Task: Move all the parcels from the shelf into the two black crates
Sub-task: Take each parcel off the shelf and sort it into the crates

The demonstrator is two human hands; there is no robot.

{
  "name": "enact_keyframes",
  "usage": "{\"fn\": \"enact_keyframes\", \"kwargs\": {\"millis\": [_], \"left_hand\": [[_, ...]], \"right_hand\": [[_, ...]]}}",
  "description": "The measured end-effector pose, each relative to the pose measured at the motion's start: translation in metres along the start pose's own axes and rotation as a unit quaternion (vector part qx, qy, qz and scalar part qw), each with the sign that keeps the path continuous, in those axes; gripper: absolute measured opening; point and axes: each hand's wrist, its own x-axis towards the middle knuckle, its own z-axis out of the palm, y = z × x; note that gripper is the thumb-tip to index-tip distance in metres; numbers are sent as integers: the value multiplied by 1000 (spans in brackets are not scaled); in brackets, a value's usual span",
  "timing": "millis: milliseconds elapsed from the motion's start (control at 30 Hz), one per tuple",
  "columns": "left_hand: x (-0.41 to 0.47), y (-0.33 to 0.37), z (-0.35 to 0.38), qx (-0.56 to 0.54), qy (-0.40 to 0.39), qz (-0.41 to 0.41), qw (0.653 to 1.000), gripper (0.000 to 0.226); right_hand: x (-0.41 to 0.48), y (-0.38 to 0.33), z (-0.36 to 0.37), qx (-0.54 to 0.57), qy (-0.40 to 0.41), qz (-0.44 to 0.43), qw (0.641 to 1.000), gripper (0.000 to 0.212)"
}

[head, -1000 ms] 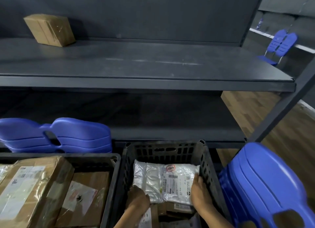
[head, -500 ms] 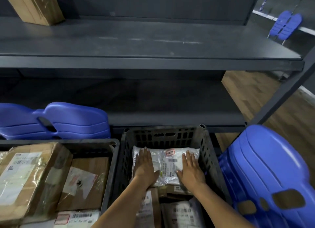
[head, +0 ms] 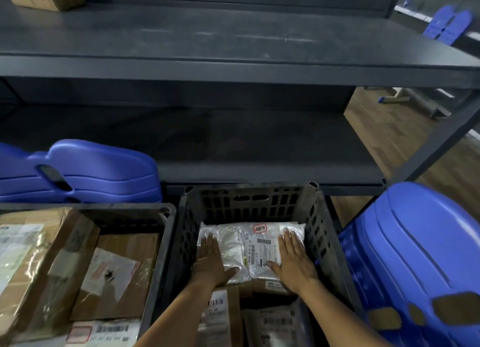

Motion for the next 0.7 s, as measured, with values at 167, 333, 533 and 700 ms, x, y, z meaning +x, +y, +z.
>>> {"fn": "enact_keyframes", "kwargs": {"millis": [167, 333, 533, 700], "left_hand": [[-3, -4, -3, -6, 7, 6, 1000, 108], [-24, 0, -25, -3, 53, 26, 998, 98], [-91, 9, -71, 14, 53, 34, 998, 90], [-151, 17, -104, 59, 67, 41, 995, 73]], "right_hand": [[2, 0, -3, -19, -21, 8, 1000, 85], [-12, 1, -25, -10, -7, -16, 1000, 78], [-68, -6, -76, 35, 22, -48, 998, 72], [-115, -28, -134, 38, 16, -81, 996, 67]]}}
